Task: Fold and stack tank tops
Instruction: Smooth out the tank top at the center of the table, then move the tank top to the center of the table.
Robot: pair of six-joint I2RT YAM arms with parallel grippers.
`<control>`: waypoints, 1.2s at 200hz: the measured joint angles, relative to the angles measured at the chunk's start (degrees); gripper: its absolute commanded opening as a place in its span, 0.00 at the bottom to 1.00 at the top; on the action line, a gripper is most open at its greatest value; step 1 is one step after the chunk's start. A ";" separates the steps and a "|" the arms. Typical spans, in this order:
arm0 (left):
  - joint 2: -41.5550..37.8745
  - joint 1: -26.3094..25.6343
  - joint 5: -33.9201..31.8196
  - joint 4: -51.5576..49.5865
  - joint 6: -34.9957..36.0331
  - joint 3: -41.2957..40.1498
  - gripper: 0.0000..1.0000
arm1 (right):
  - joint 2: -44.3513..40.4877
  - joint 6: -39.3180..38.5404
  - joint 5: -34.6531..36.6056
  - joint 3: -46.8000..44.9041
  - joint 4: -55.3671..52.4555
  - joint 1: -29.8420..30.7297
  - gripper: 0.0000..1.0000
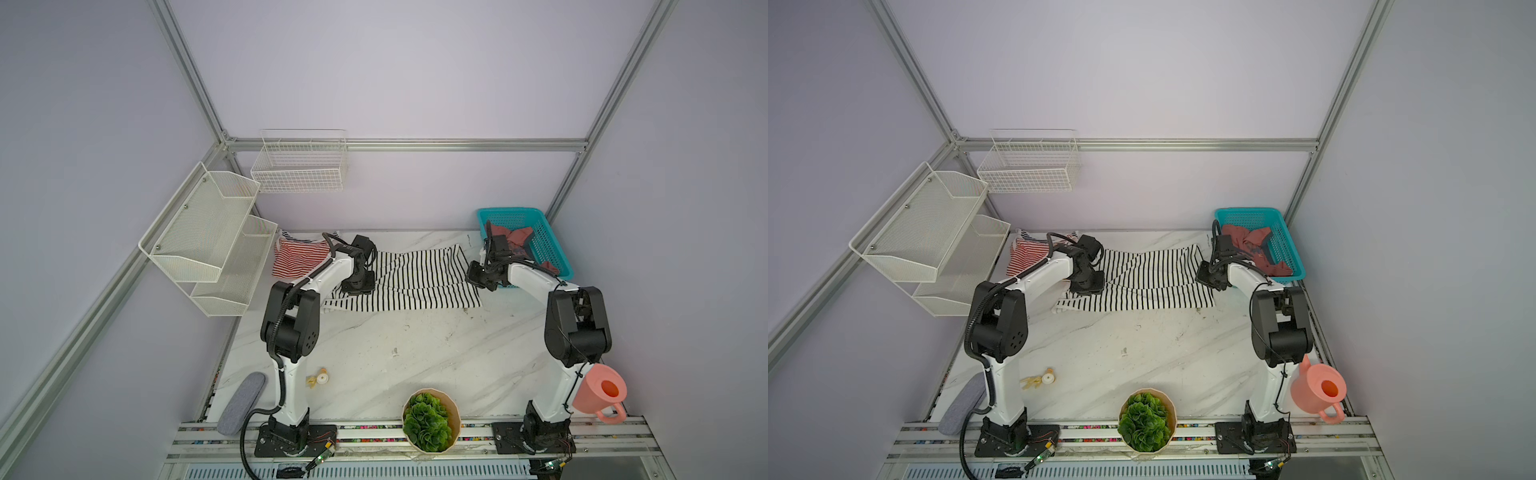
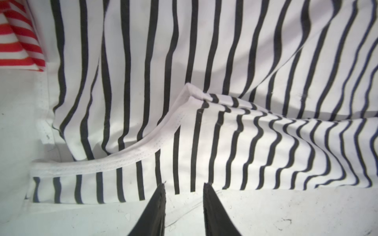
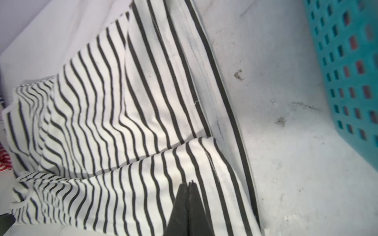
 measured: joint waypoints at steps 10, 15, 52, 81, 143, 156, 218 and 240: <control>0.37 -0.04 0.17 0.04 0.00 0.00 0.32 | -1.11 0.02 -0.42 -0.87 0.72 0.24 0.03; 0.76 -0.09 0.28 0.02 0.00 0.00 0.31 | -1.46 0.02 -0.57 -1.31 1.09 0.39 0.03; 5.16 -0.24 0.33 0.02 -0.02 -0.02 0.31 | -1.25 -0.02 -0.72 -4.90 1.66 2.14 0.02; 6.21 -0.24 0.15 0.04 -0.02 -0.02 0.31 | 0.35 -0.31 1.20 -6.12 1.31 4.48 0.02; 5.68 -0.24 0.20 0.87 0.20 -1.16 0.32 | 1.97 -1.05 7.17 -8.90 2.54 7.54 0.00; 4.83 -0.28 0.17 1.79 0.24 -2.60 0.32 | 1.33 -1.14 8.02 -10.03 3.54 7.82 0.00; -0.98 -1.07 -0.76 3.15 0.28 -11.93 0.33 | -5.22 -0.68 9.90 -18.34 4.74 9.29 0.00; -3.65 -1.46 -1.27 3.41 -0.31 -15.98 0.33 | -7.39 -0.33 10.03 -20.68 4.35 9.77 0.00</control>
